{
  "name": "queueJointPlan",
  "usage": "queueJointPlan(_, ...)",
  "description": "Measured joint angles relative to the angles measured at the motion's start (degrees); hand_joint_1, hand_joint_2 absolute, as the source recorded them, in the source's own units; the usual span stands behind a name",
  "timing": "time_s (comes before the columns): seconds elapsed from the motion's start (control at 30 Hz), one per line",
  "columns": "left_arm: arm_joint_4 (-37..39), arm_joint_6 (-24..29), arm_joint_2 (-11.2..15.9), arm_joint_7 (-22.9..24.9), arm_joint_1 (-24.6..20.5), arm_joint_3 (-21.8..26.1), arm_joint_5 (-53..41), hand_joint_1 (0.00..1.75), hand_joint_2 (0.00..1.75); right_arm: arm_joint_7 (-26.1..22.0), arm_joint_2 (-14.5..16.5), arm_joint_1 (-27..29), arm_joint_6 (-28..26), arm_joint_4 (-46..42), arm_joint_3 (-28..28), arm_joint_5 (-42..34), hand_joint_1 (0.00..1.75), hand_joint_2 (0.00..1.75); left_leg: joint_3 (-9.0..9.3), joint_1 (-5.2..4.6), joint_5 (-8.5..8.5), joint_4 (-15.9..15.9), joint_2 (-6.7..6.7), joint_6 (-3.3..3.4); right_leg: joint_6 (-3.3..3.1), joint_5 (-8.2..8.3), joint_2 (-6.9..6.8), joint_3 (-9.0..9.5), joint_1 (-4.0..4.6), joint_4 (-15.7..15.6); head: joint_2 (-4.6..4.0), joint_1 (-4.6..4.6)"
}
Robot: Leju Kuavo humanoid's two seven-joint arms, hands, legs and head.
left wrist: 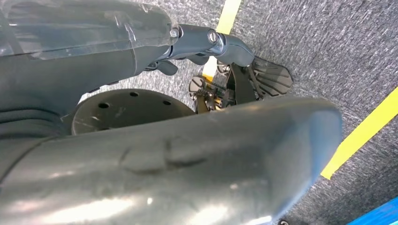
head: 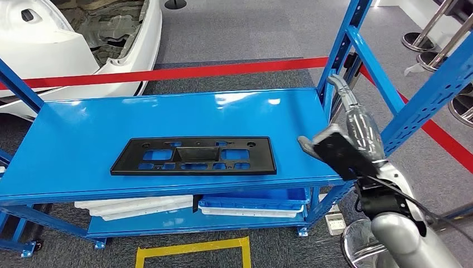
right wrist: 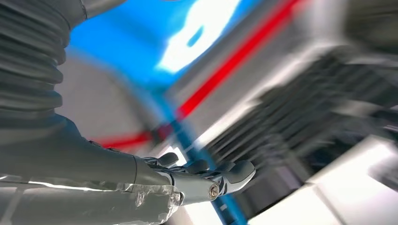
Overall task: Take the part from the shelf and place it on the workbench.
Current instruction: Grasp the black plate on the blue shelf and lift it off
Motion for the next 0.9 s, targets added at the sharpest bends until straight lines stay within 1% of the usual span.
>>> queueJointPlan(0.03, 0.0, -0.04, 0.01, 0.08, -0.01, -0.15, 0.13, 0.0, 0.0, 3.18, -0.69, -1.33, 3.29, -0.01, 0.81, 3.41, 0.0, 1.75, 0.01, 0.01, 0.08, -0.01, -0.01, -0.03, -0.03, 0.02, -0.01, 0.0, 0.01, 0.01, 0.0, -0.01)
queueJointPlan(0.1, 0.0, -0.05, 0.03, 0.21, 0.0, -0.42, 0.22, 0.0, 0.0, 6.26, -1.74, -3.33, 8.02, -0.02, 2.19, 7.75, 0.0, 1.75, 0.0, 0.04, 0.12, -0.02, -0.08, -0.02, -0.06, 0.04, -0.07, 0.02, 0.03, 0.02, 0.0, -0.01)
queueJointPlan(0.17, 0.0, -0.06, 0.08, 0.25, 0.01, -0.58, 0.24, 0.0, 0.0, 6.9, -2.21, -5.01, 14.38, -0.01, 3.31, 11.46, 0.0, 1.75, -0.02, 0.04, 0.11, -0.03, -0.13, -0.02, -0.06, 0.03, -0.12, 0.03, 0.05, 0.01, 0.01, -0.01)
queueJointPlan(0.27, 0.0, -0.44, 0.27, 0.26, -0.13, -0.96, 0.18, 0.0, 0.0, 7.12, -2.41, -7.46, 30.11, 0.16, 5.24, 18.63, 0.0, 1.75, -0.04, 0.05, 0.03, -0.05, -0.14, -0.03, -0.07, -0.02, -0.11, 0.03, 0.06, -0.02, 0.01, -0.01)
queueJointPlan(0.3, 0.0, -0.62, 0.34, 0.26, -0.17, -1.18, 0.15, 0.0, 0.0, 7.17, -2.4, -8.09, 34.35, 0.34, 5.93, 20.73, 0.0, 1.75, -0.05, 0.04, -0.01, -0.06, -0.15, -0.04, -0.08, -0.06, -0.11, 0.03, 0.06, -0.03, 0.0, -0.01)
queueJointPlan(0.33, 0.0, -0.76, 0.43, 0.26, -0.18, -1.45, 0.13, 0.0, 0.0, 7.21, -2.38, -8.71, 36.99, 0.6, 6.65, 22.17, 0.0, 1.75, -0.06, 0.04, -0.05, -0.07, -0.16, -0.07, -0.11, -0.1, -0.12, 0.02, 0.06, -0.03, 0.0, 0.0)
queueJointPlan(0.37, 0.0, -0.84, 0.52, 0.27, -0.18, -1.74, 0.14, 0.0, 0.0, 7.24, -2.35, -9.34, 37.96, 0.9, 7.36, 22.65, 0.0, 1.75, -0.06, 0.04, -0.08, -0.07, -0.16, -0.1, -0.14, -0.13, -0.12, 0.02, 0.06, -0.03, 0.0, -0.01)
queueJointPlan(0.43, 0.0, -0.93, 0.7, 0.3, -0.18, -2.24, 0.23, 0.0, 0.0, 7.28, -2.34, -10.66, 36.79, 1.62, 8.72, 21.0, 0.0, 1.75, -0.06, 0.04, -0.13, -0.08, -0.16, -0.15, -0.2, -0.19, -0.12, 0.01, 0.06, -0.03, 0.0, -0.01)
queueJointPlan(0.5, 0.0, -1.04, 0.84, 0.42, -0.21, -2.77, 0.5, 0.0, 0.0, 7.31, -2.52, -12.05, 33.5, 2.57, 10.04, 17.28, 0.0, 1.75, -0.06, 0.04, -0.15, -0.08, -0.16, -0.16, -0.22, -0.23, -0.12, 0.01, 0.06, -0.04, 0.0, -0.02)
queueJointPlan(0.67, -0.01, -1.43, 0.98, 1.87, -0.21, -4.38, 1.91, 0.0, 0.0, 6.61, -4.49, -16.44, 24.3, 6.08, 14.73, 3.26, 0.0, 1.75, -0.06, 0.04, -0.17, -0.11, -0.17, -0.15, -0.27, -0.27, -0.13, 0.01, 0.06, -0.04, 0.0, -0.01)
queueJointPlan(0.77, -0.02, -1.38, 1.0, 2.28, -0.26, -5.37, 2.91, 0.0, 0.0, 3.79, -5.52, -18.74, 18.27, 9.35, 18.58, -0.61, 0.0, 1.75, -0.06, 0.04, -0.17, -0.11, -0.19, -0.15, -0.27, -0.28, -0.14, 0.02, 0.06, -0.04, 0.0, -0.01)
queueJointPlan(0.9, -0.03, -0.97, 1.0, 2.27, -0.28, -6.51, 3.63, 0.0, 0.0, -1.85, -5.88, -19.76, 11.35, 13.93, 21.78, -3.7, 0.0, 1.75, -0.07, 0.04, -0.17, -0.11, -0.24, -0.15, -0.27, -0.28, -0.2, 0.03, 0.06, -0.05, 0.01, -0.01)
